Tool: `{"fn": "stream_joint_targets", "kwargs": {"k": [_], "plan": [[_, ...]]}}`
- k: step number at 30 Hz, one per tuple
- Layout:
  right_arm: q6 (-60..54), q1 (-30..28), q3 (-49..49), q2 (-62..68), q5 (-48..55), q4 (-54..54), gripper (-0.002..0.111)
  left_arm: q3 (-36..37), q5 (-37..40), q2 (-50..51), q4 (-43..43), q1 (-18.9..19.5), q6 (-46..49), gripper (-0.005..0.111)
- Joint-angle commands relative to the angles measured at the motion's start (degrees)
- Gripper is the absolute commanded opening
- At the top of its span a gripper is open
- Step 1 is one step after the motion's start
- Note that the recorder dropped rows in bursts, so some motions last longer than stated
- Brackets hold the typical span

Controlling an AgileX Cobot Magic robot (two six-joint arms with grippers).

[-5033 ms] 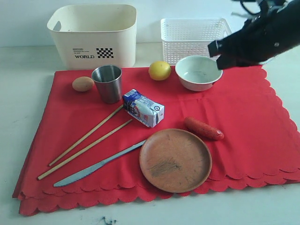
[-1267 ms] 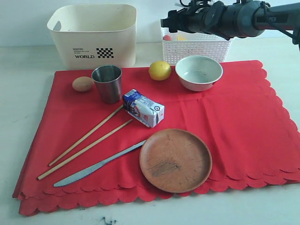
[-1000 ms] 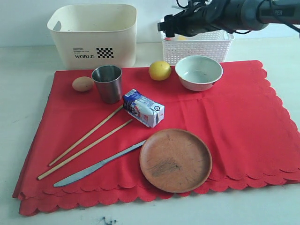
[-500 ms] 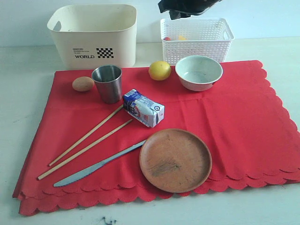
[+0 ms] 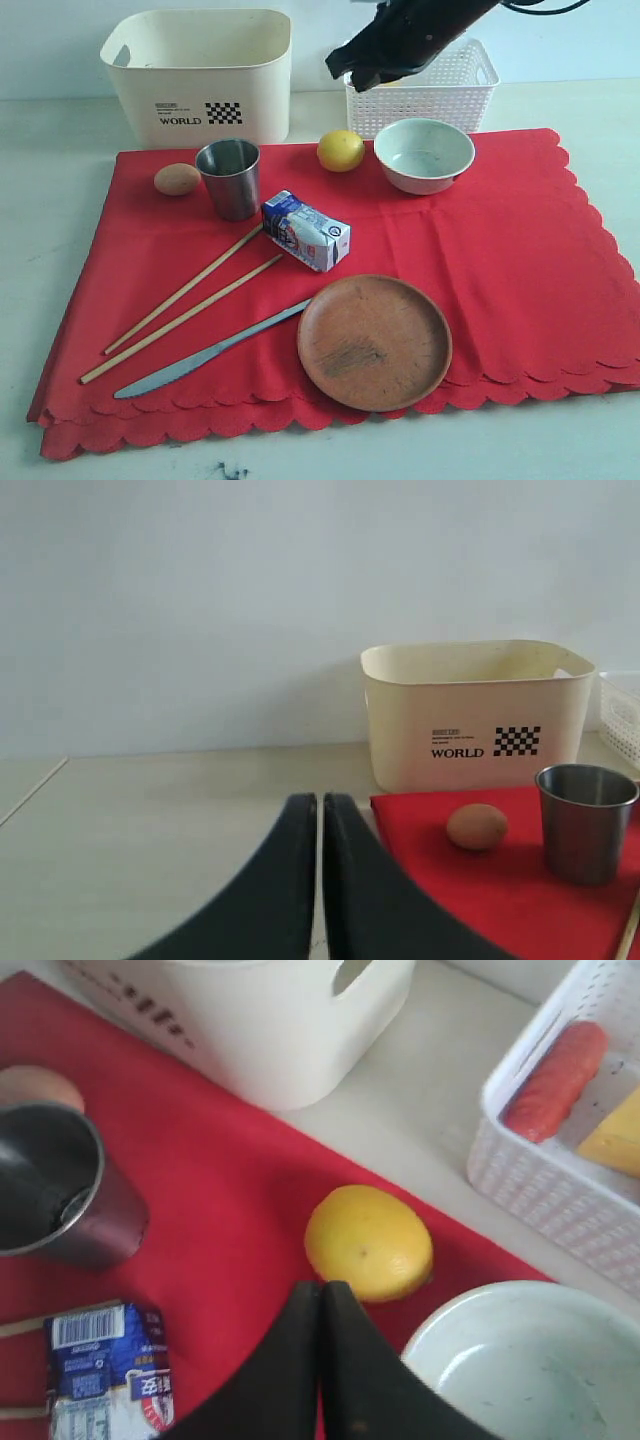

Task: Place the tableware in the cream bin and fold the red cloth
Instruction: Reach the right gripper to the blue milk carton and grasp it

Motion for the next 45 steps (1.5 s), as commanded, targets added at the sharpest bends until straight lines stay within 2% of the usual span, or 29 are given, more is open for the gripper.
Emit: {"fn": "stream_joint_targets", "kwargs": {"k": [1,9,16,21,25,30,33,35,41,45], "plan": [[-3.9,2.6,2.0,-0.6,1.1,0.0,0.0,0.0,0.0,-0.4,-0.3,-0.2,-0.1,0.005],[-5.5,7.6,2.4,-0.6,7.7,-0.6,0.0,0.0,0.0,-0.4,-0.3,-0.2,-0.1,0.005],[-5.3,12.6,2.4,-0.5,8.9,-4.3,0.0,0.0,0.0,-0.4,-0.3,-0.2,-0.1,0.005],[2.1,14.7,2.4,0.5,10.3,-9.9,0.001,0.0,0.0,-0.4,-0.3,-0.2,-0.1,0.005],[10.4,15.4,2.4,1.9,10.0,-16.5,0.016,0.0,0.0,-0.4,-0.3,-0.2,-0.1,0.005],[11.5,15.9,2.4,3.4,9.7,-16.6,0.051,0.0,0.0,-0.4,-0.3,-0.2,-0.1,0.005],[11.4,16.1,2.4,4.5,8.9,-16.6,0.064,0.0,0.0,-0.4,-0.3,-0.2,-0.1,0.005],[10.8,16.1,2.4,5.4,8.0,-16.6,0.068,0.0,0.0,-0.4,-0.3,-0.2,-0.1,0.005],[9.2,16.1,2.4,8.6,6.7,-17.0,0.068,0.0,0.0,-0.4,-0.3,-0.2,-0.1,0.005],[7.6,16.1,2.4,9.8,5.8,-17.7,0.064,0.0,0.0,-0.4,-0.3,-0.2,-0.1,0.005]]}}
